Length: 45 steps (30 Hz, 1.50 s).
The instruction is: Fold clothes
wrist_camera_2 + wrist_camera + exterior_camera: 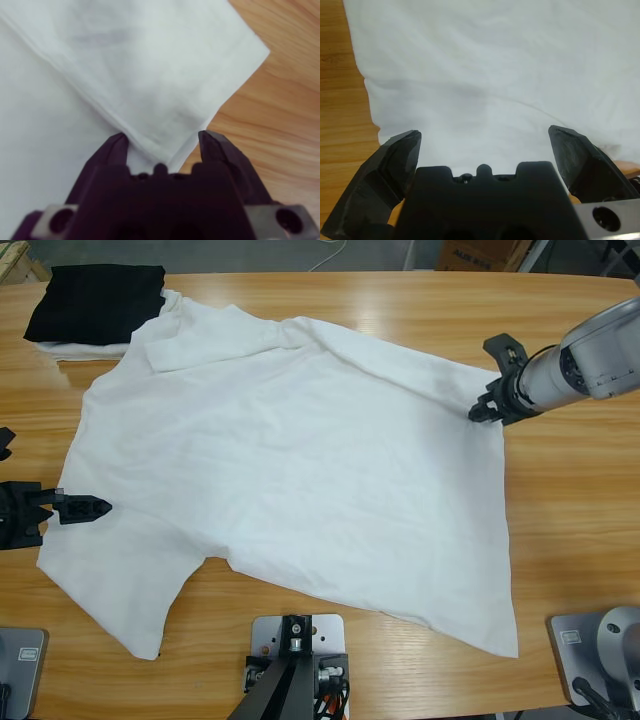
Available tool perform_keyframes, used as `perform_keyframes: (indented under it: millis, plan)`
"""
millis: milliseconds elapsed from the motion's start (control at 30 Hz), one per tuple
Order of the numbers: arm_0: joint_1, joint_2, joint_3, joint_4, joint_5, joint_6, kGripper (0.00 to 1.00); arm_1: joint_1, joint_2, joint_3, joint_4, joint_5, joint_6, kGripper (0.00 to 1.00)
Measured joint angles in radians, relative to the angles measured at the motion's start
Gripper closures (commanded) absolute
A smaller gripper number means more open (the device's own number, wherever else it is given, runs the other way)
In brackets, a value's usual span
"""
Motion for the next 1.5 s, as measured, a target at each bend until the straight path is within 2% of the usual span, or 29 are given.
perform_keyframes:
  millis: [67, 100, 133, 467, 767, 967, 1067, 1400, 1467, 1500]
  plan:
    - [0.000, 0.002, 0.000, 0.000, 0.000, 0.000, 0.000, -0.001, 0.004, 0.000, -0.006, 0.000, -0.002, 0.750]
    - [0.000, 0.002, 0.000, 0.000, 0.000, 0.000, 0.000, -0.001, 0.005, 0.000, -0.010, -0.001, -0.005, 0.916]
    - [0.000, 0.002, 0.000, 0.000, 0.000, 0.000, 0.000, -0.001, 0.007, 0.000, -0.013, -0.001, -0.009, 0.999]
    - [0.000, 0.002, 0.000, 0.000, 0.000, 0.000, 0.000, -0.020, 0.010, 0.000, -0.025, -0.007, -0.038, 1.000]
    - [0.000, 0.002, 0.000, -0.001, 0.000, 0.000, 0.000, -0.025, 0.013, -0.009, -0.031, -0.050, -0.034, 1.000]
    - [-0.014, 0.005, 0.002, -0.005, 0.000, 0.000, 0.000, -0.036, 0.005, -0.202, -0.030, -0.055, -0.091, 1.000]
    - [-0.027, 0.005, 0.002, -0.005, 0.000, 0.000, 0.000, -0.082, 0.022, -0.309, -0.025, -0.087, -0.107, 1.000]
    - [-0.035, 0.005, 0.002, -0.005, -0.004, 0.000, 0.000, -0.220, 0.189, -0.539, -0.023, -0.143, -0.111, 0.993]
    - [-0.035, 0.006, 0.002, -0.005, -0.005, 0.000, 0.000, -0.239, 0.203, -0.575, -0.018, -0.150, -0.111, 0.116]
    - [-0.035, 0.006, 0.002, -0.005, -0.005, 0.000, 0.000, -0.245, 0.210, -0.589, -0.014, -0.151, -0.111, 0.011]
